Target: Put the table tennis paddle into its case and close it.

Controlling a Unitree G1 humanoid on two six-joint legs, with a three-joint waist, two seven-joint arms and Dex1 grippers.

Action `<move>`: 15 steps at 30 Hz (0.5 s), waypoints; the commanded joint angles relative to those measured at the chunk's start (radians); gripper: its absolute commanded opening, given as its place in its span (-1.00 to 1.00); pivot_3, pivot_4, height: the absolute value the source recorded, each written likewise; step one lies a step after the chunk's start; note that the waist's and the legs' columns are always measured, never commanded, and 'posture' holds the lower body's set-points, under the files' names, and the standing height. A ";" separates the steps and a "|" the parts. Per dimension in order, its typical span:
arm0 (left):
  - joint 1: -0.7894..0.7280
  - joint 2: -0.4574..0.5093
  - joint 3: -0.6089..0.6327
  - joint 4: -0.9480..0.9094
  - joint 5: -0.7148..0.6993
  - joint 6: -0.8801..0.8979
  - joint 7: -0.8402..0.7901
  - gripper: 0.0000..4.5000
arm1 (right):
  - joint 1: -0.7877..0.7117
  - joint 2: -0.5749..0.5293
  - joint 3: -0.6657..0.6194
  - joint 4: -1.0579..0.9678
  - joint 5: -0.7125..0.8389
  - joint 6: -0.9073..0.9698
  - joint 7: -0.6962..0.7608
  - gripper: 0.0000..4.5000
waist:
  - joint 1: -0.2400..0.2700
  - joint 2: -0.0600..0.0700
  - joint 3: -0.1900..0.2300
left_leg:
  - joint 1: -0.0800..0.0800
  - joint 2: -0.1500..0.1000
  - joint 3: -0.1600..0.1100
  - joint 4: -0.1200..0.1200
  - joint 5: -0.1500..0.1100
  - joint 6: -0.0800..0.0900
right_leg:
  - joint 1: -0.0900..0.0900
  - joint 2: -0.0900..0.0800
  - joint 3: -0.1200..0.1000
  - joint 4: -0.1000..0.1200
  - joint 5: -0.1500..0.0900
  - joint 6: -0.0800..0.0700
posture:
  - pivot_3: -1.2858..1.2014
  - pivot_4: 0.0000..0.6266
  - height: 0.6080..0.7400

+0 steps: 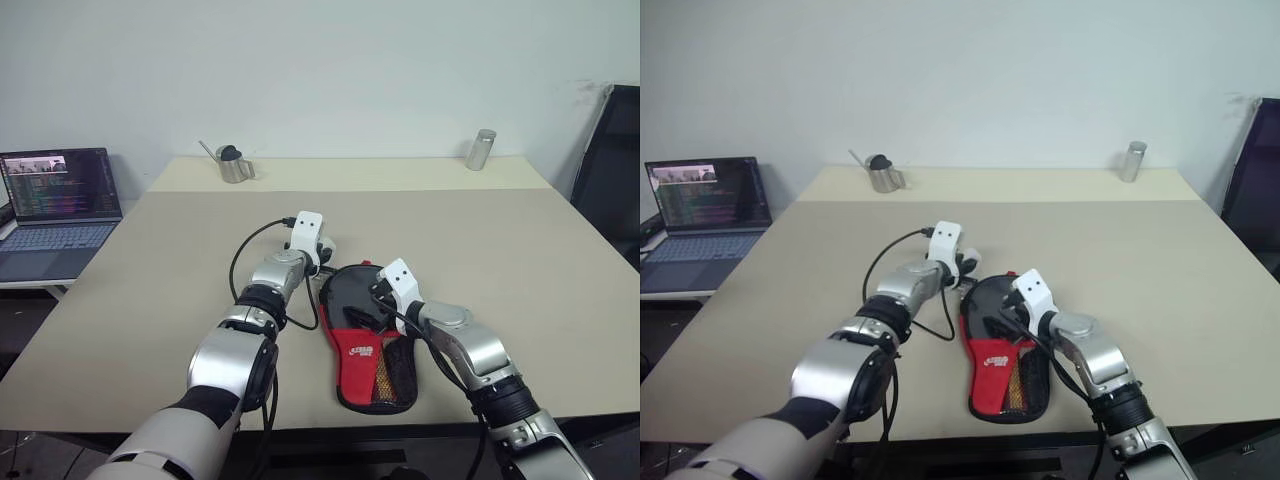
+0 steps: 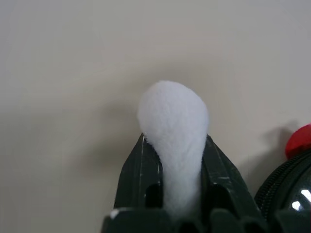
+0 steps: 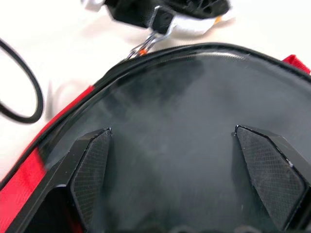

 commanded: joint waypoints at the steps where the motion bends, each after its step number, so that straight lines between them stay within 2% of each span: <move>1: -0.063 -0.026 -0.046 0.047 0.082 -0.099 0.047 -0.82 | 0.016 -0.012 0.025 -0.061 0.023 0.060 0.040 1.00 | 0.000 0.000 0.000 | 0.000 0.000 0.000 0.000 0.000 0.000 | 0.000 0.000 0.000 0.000 0.000 0.000 | 0.03 -0.52 1.00; 15: -0.101 -0.056 -0.153 0.119 0.305 -0.167 0.195 -0.82 | 0.098 -0.084 0.072 -0.274 0.095 0.216 0.130 1.00 | 0.000 -0.001 0.000 | 0.000 0.000 0.000 0.000 -0.001 0.003 | 0.000 0.000 -0.001 0.000 0.000 0.001 | 0.03 -0.52 1.00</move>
